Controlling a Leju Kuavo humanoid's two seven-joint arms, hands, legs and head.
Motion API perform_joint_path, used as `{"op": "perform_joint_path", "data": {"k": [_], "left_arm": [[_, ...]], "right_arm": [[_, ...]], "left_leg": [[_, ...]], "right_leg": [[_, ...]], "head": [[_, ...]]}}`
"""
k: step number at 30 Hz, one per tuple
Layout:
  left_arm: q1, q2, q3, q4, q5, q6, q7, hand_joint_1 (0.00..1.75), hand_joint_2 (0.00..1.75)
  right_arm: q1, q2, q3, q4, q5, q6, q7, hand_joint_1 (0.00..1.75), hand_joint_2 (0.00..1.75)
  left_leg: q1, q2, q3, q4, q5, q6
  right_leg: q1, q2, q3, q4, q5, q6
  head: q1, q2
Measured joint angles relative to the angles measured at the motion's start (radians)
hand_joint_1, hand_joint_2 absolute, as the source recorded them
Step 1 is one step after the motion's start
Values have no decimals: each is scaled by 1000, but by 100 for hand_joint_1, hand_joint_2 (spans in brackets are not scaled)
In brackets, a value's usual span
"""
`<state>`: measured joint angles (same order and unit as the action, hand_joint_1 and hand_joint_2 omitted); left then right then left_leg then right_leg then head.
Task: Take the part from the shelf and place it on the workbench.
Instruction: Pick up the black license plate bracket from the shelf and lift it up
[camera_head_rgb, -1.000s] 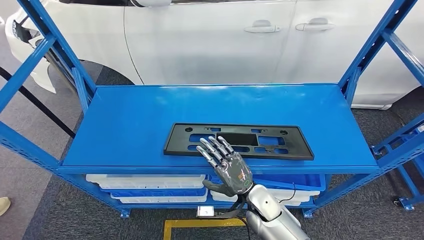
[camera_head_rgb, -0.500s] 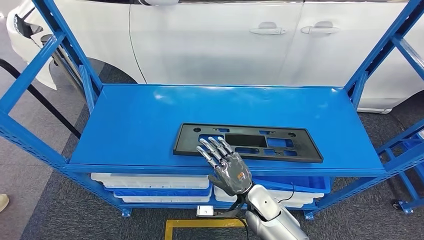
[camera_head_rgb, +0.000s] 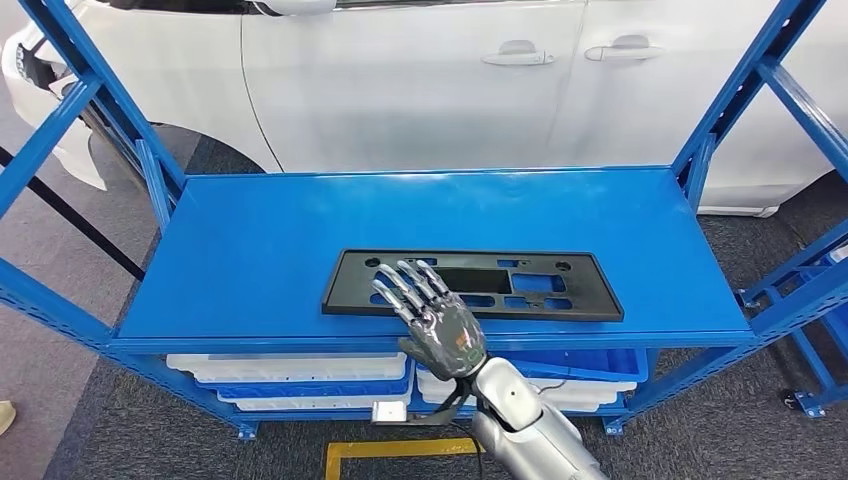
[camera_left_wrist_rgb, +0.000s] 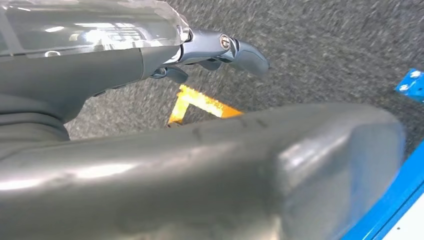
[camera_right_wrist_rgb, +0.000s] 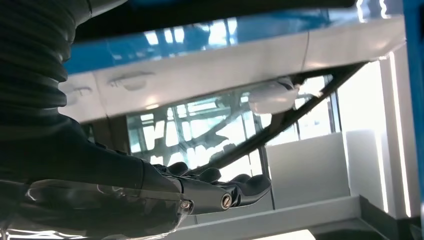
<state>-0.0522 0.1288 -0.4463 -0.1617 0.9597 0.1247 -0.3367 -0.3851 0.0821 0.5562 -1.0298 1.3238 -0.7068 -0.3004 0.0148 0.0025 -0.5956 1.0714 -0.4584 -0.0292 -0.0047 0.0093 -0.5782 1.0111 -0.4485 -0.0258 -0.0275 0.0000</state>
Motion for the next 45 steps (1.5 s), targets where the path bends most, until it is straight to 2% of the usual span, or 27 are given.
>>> {"op": "perform_joint_path", "data": {"k": [2,6,8,10,11,12,13,15,17,20,22,23,25,26,27,28,30,32,34,36,38,39,41,42,43,44,45], "left_arm": [[-6,0,-1,0,-2,1,0,0,0],[-5,-1,-5,0,-6,1,1,0,0],[-6,-1,-8,0,-8,1,1,0,0],[-6,-1,-11,0,-8,2,2,0,0],[-6,-1,-13,0,-9,2,3,0,0],[-5,-1,-15,0,-9,2,3,0,0],[-5,-1,-17,0,-10,2,3,0,0],[-5,-3,-21,0,-11,2,3,0,0],[-6,-5,-23,0,-11,2,3,0,0],[-6,-6,-24,0,-11,2,3,0,0],[-6,-6,-24,0,-11,2,3,0,0],[-6,-6,-24,0,-11,2,3,0,0],[-5,-6,-24,0,-11,2,3,0,0],[-5,-6,-24,0,-11,2,4,0,0],[-4,-6,-24,0,-11,2,4,0,0],[-4,-6,-24,0,-11,2,4,0,0],[-4,-6,-24,0,-11,2,4,0,0],[-5,-5,-24,0,-11,3,4,0,0],[-6,-5,-24,0,-10,2,3,0,0],[-6,-4,-24,0,-7,1,2,0,0],[-6,-4,-24,0,-3,0,1,0,0],[-6,-4,-24,0,-1,0,1,0,0],[-5,-4,-24,0,2,-1,1,0,0],[-5,-4,-24,0,3,-1,1,0,0],[-4,-4,-24,0,4,-1,1,0,0],[-3,-4,-24,0,4,-1,1,0,0],[-3,-4,-24,0,4,-1,1,0,0]], "right_arm": [[-31,33,-4,20,19,0,9,0,175],[-53,70,-15,45,32,0,10,0,175],[-60,79,-23,52,38,0,9,0,175],[-63,83,-30,62,53,0,10,0,175],[-63,84,-33,66,63,0,11,0,175],[-63,86,-35,70,72,0,13,0,175],[-64,89,-39,74,79,0,15,0,175],[-68,96,-45,78,84,0,17,0,175],[-73,102,-50,80,87,0,19,0,175],[-76,108,-51,85,88,0,21,0,175],[-78,112,-52,86,88,0,21,0,175],[-79,115,-52,87,89,0,21,0,175],[-80,118,-52,90,89,0,21,0,175],[-79,118,-52,93,89,0,21,0,175],[-79,119,-52,95,90,0,21,0,175],[-79,119,-52,98,91,0,21,0,175],[-80,119,-52,101,101,0,28,0,175],[-84,121,-52,102,119,0,41,0,175],[-92,123,-52,106,136,0,57,0,175],[-105,124,-52,116,150,0,72,0,175],[-119,124,-51,130,159,0,83,0,175],[-125,124,-51,138,161,0,89,0,175],[-130,122,-51,159,165,0,97,0,175],[-130,120,-51,170,166,0,100,0,175],[-129,117,-51,181,167,0,101,0,175],[-130,116,-51,191,169,0,101,0,175],[-131,114,-50,201,171,0,102,0,175]], "left_leg": [[-5,-2,26,-63,15,12],[-4,-6,27,-71,21,33],[0,-4,28,-77,26,43],[-2,-4,25,-77,26,48],[-3,-4,24,-76,26,49],[-3,-4,23,-75,26,49],[-4,-4,24,-74,25,49],[-5,-5,26,-72,23,45],[-9,-6,24,-68,21,37],[-7,-6,21,-68,20,20],[-4,-5,11,-41,-1,8],[-2,-5,-5,-5,-24,3],[0,-5,-64,125,-85,-6],[1,-5,-92,181,-104,-9],[2,-5,-107,211,-106,-11],[3,-5,-101,197,-87,-12],[5,-5,-44,80,-18,-10],[4,-5,9,-31,22,-3],[-1,-6,23,-65,21,8],[-1,-7,23,-71,21,21],[2,-6,24,-77,26,33],[4,-4,26,-80,29,39],[3,-3,24,-81,29,45],[2,-3,24,-80,29,46],[2,-3,23,-79,29,46],[2,-4,23,-78,28,46],[1,-5,24,-77,27,44]], "right_leg": [[3,0,-3,2,0,10],[1,-3,-7,11,-7,31],[0,-4,-41,84,-52,41],[-2,-4,-105,216,-113,45],[-2,-4,-130,265,-127,45],[-2,-4,-138,279,-120,44],[-2,-4,-127,254,-96,41],[0,-5,-63,121,-29,32],[4,-5,-17,23,2,23],[7,-4,-10,1,6,9],[3,-5,-6,-8,11,-2],[1,-6,-4,-11,12,-6],[1,-8,-4,-11,12,-10],[2,-8,-5,-11,12,-11],[2,-8,-5,-10,11,-11],[2,-8,-4,-10,11,-10],[1,-7,-2,-8,9,-7],[3,-6,-2,-5,7,-2],[6,-5,-6,-3,7,7],[7,-5,-9,-4,9,19],[6,-5,-18,19,-9,31],[5,-5,-35,58,-33,35],[2,-6,-95,183,-94,41],[0,-6,-124,241,-114,43],[-1,-6,-140,271,-117,44],[-2,-6,-139,264,-101,44],[-2,-6,-120,222,-72,42]], "head": [[0,0],[0,0],[0,0],[0,0],[0,0],[0,0],[0,0],[0,0],[0,0],[0,0],[0,0],[0,0],[0,0],[0,0],[0,0],[0,0],[0,0],[0,0],[0,0],[0,0],[0,0],[0,0],[0,0],[0,0],[0,0],[0,0],[0,0]]}}
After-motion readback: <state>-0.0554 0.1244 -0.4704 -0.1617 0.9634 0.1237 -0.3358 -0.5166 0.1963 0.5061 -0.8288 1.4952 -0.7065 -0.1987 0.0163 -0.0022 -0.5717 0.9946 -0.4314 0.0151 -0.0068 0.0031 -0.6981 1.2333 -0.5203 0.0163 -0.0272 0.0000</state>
